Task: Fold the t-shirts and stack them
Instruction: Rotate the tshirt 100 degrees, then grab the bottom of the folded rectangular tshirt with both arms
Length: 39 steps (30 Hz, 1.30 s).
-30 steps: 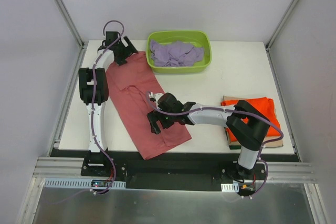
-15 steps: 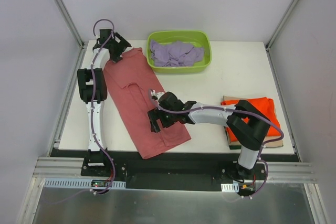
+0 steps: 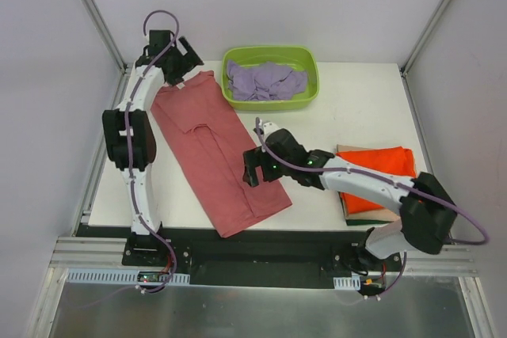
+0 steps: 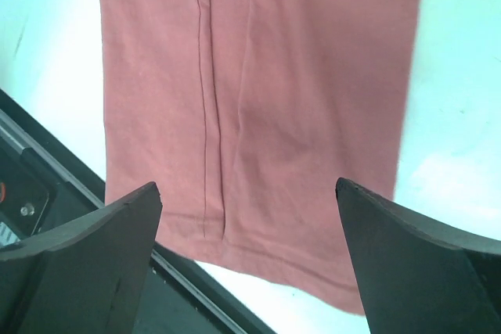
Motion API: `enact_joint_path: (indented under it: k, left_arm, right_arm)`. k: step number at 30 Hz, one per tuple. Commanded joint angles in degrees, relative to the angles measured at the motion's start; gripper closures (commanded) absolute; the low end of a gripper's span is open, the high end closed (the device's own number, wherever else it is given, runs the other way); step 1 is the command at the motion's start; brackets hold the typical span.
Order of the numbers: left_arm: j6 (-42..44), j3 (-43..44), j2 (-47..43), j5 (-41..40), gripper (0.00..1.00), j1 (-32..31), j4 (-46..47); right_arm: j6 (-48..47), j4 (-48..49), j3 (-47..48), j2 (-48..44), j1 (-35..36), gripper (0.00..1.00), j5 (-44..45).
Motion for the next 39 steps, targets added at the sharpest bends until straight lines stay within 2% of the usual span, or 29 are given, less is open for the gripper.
enact_joint_path:
  k: [1, 5, 7, 10, 14, 18, 20, 22, 25, 34, 36, 39]
  left_arm:
    - [8.43, -11.59, -23.14, -2.05, 0.01, -5.82, -1.36]
    - [12.56, -32.50, -40.20, -8.87, 0.01, -16.70, -1.98]
    - [12.83, -43.92, -48.72, -13.19, 0.01, -23.56, -1.89]
    - [9.69, -58.53, -59.10, -13.03, 0.01, -31.65, -2.07]
    - [1.69, -72.34, -69.48, -11.81, 0.02, -41.41, -3.29]
    - [-4.81, -78.24, -77.31, -10.05, 0.08, -50.20, -7.42]
    - [-7.98, -80.97, -79.69, -7.17, 0.10, -52.06, -9.62]
    - [-11.93, -82.82, -80.40, -5.48, 0.13, -52.94, -13.48]
    - [-15.90, -86.42, -80.76, -3.73, 0.18, -54.26, -14.37]
    - [-19.77, -89.42, -75.58, -2.93, 0.30, -54.79, -13.94]
    - [-21.26, -89.86, -74.35, -3.80, 0.39, -54.79, -13.50]
    - [-22.06, -90.03, -72.94, -2.93, 0.45, -54.88, -11.22]
  right_arm:
    - [2.63, -1.66, -6.63, -9.53, -1.87, 0.04, 2.74]
    - [6.14, -3.32, -13.31, -14.72, -4.16, 0.04, 2.30]
    - [7.55, -4.29, -15.34, -15.08, -5.82, 0.04, -2.24]
    - [8.26, -5.52, -16.67, -13.59, -7.58, 0.01, -7.62]
    - [7.91, -6.05, -17.81, -12.36, -8.20, 0.07, -10.10]
    - [7.55, -6.49, -18.08, -11.74, -8.29, 0.07, -11.06]
    - [7.20, -6.75, -18.16, -11.39, -8.29, 0.09, -11.50]
    - [7.11, -7.11, -18.34, -11.30, -8.29, 0.09, -11.51]
    - [7.03, -7.02, -18.95, -11.13, -8.21, 0.10, -11.24]
    - [7.29, -6.32, -19.48, -10.69, -8.20, 0.16, -10.80]
    - [7.64, -5.79, -19.83, -10.51, -8.20, 0.16, -10.71]
    - [8.17, -4.82, -20.45, -9.99, -8.29, 0.17, -10.89]
